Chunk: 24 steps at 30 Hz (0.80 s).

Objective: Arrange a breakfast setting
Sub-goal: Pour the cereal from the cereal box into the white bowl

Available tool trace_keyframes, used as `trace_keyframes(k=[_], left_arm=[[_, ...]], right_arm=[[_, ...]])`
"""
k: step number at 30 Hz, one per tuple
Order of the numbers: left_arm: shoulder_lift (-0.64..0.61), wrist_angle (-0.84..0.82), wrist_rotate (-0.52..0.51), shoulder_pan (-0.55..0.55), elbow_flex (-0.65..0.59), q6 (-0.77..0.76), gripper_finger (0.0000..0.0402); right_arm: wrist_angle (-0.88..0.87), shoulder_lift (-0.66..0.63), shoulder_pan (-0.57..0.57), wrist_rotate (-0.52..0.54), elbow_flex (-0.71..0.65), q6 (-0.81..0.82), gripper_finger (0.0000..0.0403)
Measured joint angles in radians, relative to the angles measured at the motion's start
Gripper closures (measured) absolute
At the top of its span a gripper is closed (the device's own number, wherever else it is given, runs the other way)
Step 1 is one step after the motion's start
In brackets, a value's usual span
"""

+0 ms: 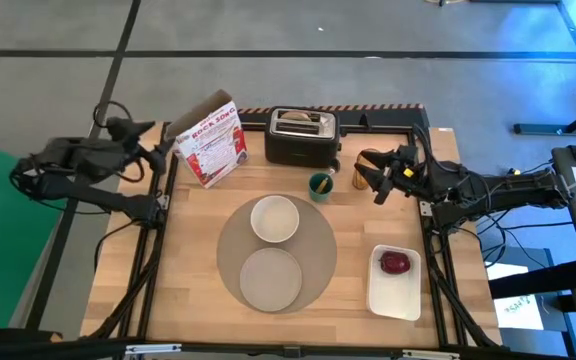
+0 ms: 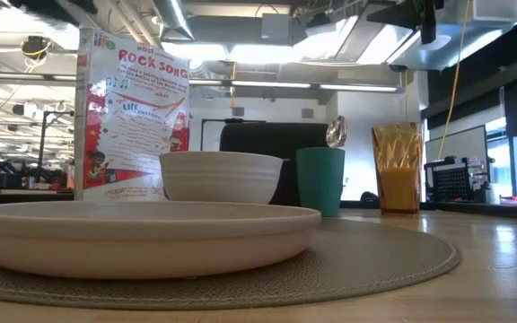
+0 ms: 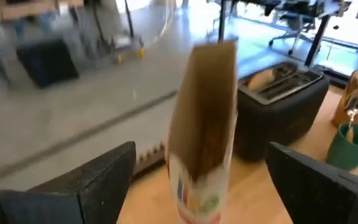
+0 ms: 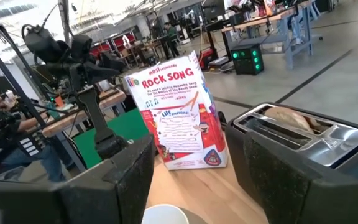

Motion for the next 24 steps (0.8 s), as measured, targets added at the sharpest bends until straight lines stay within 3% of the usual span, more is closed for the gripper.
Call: trace_keyframes(k=[4,15,24], left_arm=[[-0.007,-0.068,0.033,0.000,-0.086,-0.160,0.0038],[-0.007,0.025,0.003,0.018,-0.368,-0.229,0.0036],[-0.005,0.207,0.046,0.140,-0.375,-0.085,0.0100]], right_arm=[[-0.003,0.000,0.000,0.000,0.000,0.001,0.0165],[-0.006,0.000,0.000,-0.031,0.000,-0.002,0.0165],[-0.004,0.000,0.000,-0.061,0.000,-0.006,0.0165]])
